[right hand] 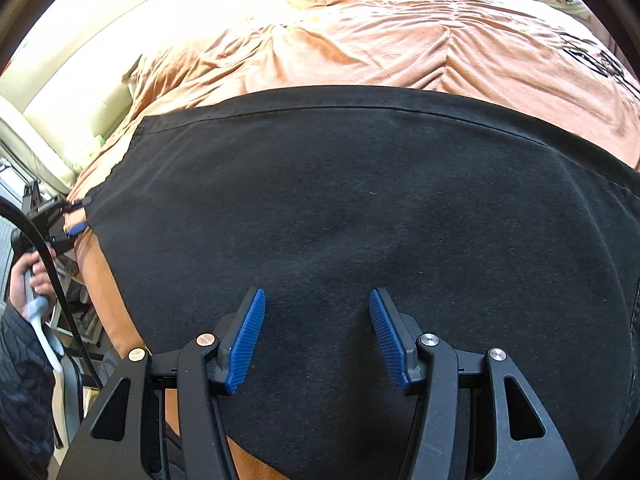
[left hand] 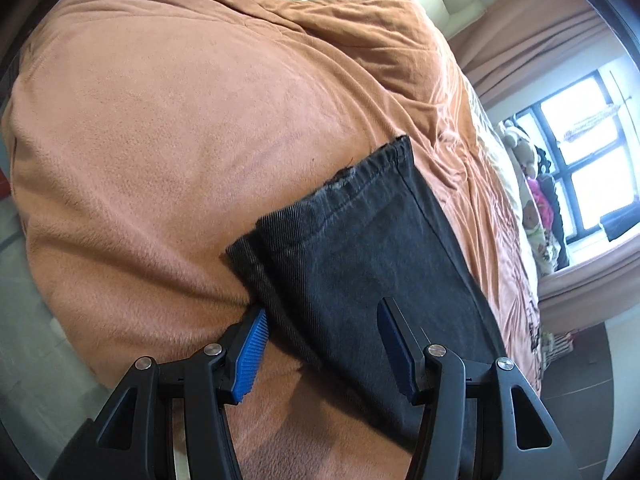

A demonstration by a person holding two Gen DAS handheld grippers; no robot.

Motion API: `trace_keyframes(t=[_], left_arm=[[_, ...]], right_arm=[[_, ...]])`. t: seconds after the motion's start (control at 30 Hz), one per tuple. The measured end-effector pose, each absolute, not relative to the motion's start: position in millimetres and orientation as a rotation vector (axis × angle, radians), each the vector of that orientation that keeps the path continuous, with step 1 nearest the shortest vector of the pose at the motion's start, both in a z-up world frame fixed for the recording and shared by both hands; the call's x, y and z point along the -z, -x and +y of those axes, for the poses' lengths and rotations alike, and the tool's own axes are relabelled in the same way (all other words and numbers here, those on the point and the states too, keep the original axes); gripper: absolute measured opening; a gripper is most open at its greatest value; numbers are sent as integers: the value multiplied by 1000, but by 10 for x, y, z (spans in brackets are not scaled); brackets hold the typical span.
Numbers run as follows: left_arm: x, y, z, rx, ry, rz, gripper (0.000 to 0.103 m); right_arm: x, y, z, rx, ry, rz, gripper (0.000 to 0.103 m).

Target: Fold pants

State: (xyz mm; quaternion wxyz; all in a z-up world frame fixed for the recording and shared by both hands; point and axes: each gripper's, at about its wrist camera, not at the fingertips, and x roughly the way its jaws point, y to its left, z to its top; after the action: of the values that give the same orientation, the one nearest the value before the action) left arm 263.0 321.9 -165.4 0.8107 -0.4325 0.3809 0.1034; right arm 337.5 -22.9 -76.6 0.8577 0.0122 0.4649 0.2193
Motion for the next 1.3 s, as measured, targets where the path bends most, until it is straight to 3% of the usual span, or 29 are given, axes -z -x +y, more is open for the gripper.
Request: trace_keyframes(t=[0.07,0.2,0.6,0.67,0.77,0.83,0.93,1.3], left_arm=[[1651,-2642,3268,-226,938,790,55],[1595,-2603,3347,-234,975,737,19],[1784,-2733,3251,-194,999,776,21],[1784,-2763,3240,-200,991,774,18],[1709,-2790,3232,-205,968,759,5],[1624,-2780,3245,-188,966,727,5],[1447,-2789,3249,-169,965,683,4],[723,-2953,3130,-87,924,573,4]], right_arm=[[754,-3355,-219,-461,-33,973,53],[746,-3308,-225,-459,-44,969,53],[644,-3231,-228,-461,-54,933,52],[640,-3228,-197,-466,-48,934,44],[657,-3264,-182,-457,-42,947,30],[709,-3278,-180,-436,-43,975,17],[790,-3237,-175,-428,-38,1016,10],[775,-2896,-199,-513,2,1087,9]])
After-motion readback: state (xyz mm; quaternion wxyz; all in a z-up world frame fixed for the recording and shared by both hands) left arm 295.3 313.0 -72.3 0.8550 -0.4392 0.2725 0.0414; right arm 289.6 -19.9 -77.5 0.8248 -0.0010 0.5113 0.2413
